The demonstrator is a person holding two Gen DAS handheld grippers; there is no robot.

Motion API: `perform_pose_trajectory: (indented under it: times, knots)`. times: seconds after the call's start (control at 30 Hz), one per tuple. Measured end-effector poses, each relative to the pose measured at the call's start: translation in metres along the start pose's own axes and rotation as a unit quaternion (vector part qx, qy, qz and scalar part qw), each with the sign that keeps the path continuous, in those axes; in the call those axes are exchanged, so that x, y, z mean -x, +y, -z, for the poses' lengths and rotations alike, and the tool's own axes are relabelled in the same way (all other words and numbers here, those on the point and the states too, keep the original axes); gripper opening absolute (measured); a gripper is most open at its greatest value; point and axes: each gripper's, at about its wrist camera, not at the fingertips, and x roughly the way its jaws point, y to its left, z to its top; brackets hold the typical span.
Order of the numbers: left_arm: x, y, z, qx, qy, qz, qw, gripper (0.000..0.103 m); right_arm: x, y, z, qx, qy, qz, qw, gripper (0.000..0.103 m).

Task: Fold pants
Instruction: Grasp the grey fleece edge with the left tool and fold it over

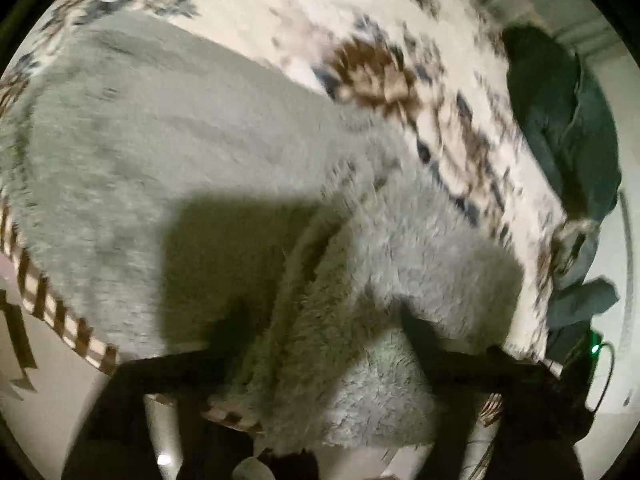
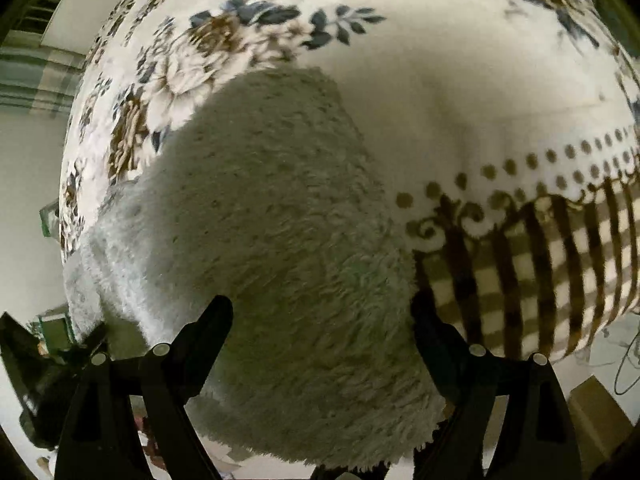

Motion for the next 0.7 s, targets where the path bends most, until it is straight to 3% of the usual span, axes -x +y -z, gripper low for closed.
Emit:
perform_pose_trajectory:
  times: [0.1,0.2,0.27,0.37,0.43,0.57,0.63,0.7]
  knots:
    - [0.032,0.035,0.001,0.056,-0.056,0.009,0.9968,0.09,0.006,0.012,0.005,0.016,-0.004,0.0,1.0,0.09]
    - [0.062,0.094,-0.001,0.127,-0.115,-0.008,0.9851,0.09,0.009,0.022,0.007,0.024,-0.008,-0.007,1.0,0.09]
    - [0.072,0.146,-0.004,0.2,-0.144,-0.022,0.9689,0.089,0.008,0.023,0.008,0.027,-0.007,-0.002,1.0,0.09]
    - [0.058,0.226,-0.019,0.307,-0.156,0.012,0.9386,0.089,-0.002,0.03,0.005,0.03,0.001,0.017,0.999,0.09]
    - [0.043,0.249,-0.032,0.333,-0.153,0.025,0.9302,0.088,-0.009,0.032,0.003,0.026,0.005,0.028,0.999,0.09]
    - [0.02,0.271,-0.07,0.33,-0.164,0.039,0.9288,0.087,-0.02,0.035,-0.003,0.027,0.009,0.053,0.998,0.091]
    - [0.013,0.271,-0.086,0.317,-0.17,0.04,0.932,0.087,-0.024,0.036,-0.005,0.023,0.011,0.065,0.998,0.091]
    - [0.009,0.273,-0.094,0.299,-0.173,0.035,0.9378,0.077,-0.025,0.037,-0.005,0.022,0.01,0.069,0.997,0.091]
